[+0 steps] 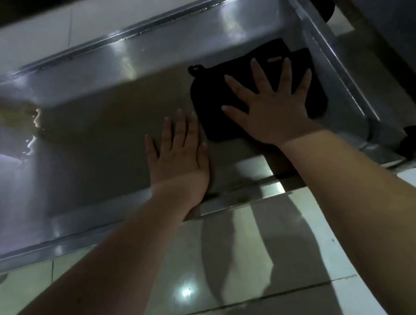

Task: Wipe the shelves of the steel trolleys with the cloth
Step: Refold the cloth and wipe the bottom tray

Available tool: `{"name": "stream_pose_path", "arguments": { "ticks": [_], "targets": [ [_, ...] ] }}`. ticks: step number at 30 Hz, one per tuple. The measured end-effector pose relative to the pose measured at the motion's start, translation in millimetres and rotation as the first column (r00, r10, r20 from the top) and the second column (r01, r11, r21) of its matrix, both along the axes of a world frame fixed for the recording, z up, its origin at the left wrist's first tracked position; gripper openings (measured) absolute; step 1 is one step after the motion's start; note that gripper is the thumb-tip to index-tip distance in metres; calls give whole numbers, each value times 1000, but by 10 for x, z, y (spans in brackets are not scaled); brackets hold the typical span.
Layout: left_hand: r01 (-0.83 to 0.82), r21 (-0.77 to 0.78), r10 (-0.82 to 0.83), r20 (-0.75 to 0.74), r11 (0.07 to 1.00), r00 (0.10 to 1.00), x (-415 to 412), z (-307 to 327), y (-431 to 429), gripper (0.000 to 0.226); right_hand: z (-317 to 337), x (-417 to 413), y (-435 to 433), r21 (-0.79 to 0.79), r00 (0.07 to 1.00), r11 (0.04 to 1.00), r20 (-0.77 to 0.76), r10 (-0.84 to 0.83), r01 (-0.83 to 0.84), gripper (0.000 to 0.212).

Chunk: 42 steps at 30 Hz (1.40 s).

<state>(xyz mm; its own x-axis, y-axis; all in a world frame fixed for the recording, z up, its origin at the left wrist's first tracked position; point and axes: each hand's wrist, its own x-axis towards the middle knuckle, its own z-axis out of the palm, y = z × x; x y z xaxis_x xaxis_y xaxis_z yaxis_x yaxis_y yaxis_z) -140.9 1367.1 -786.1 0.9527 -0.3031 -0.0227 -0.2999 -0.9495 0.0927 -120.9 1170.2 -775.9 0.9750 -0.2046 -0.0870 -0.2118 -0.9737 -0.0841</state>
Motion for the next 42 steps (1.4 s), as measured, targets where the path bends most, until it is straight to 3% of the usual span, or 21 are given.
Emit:
{"name": "stream_pose_path", "arguments": {
  "ticks": [7, 12, 17, 21, 25, 29, 31, 34, 38, 42],
  "targets": [
    [13, 37, -12, -25, 999, 1000, 83, 49, 6, 59, 54, 828, -22, 35, 996, 998, -71, -57, 59, 69],
    [-3, -2, 2, -32, 1000, 999, 86, 43, 17, 59, 46, 136, -11, 77, 1000, 997, -26, 17, -14, 65],
    [-6, -6, 5, -11, 1000, 1000, 74, 18, 13, 59, 61, -855, 48, 11, 998, 999, -28, 52, -52, 65],
    [-5, -10, 5, -2, 1000, 1000, 20, 15, -4, 59, 141, -647, 10, 99, 997, 995, -77, 20, -13, 60],
    [-5, -11, 4, -12, 1000, 1000, 12, 27, -2, 59, 290, -177, -281, 89, 995, 996, 101, -17, 8, 51],
    [-4, -9, 4, -14, 1000, 1000, 37, 37, -7, 59, 297, -56, -622, 163, 996, 986, -68, 48, -37, 62],
    [-4, -4, 4, -9, 1000, 1000, 39, 34, -12, 59, 229, -179, -633, 240, 995, 967, -17, 94, -87, 60],
    [-9, -20, 8, -13, 1000, 1000, 38, 38, -15, 59, 155, -388, -710, 300, 958, 951, 288, -14, -76, 44],
    [-5, -42, 4, -25, 999, 1000, 34, 42, -29, 58, 112, -545, -771, 291, 946, 948, 249, -206, 129, 44],
    [1, -70, -2, -23, 998, 1000, -1, 67, -44, 57, 217, -601, -593, 483, 874, 861, 336, -351, 160, 38]
  ]
}}
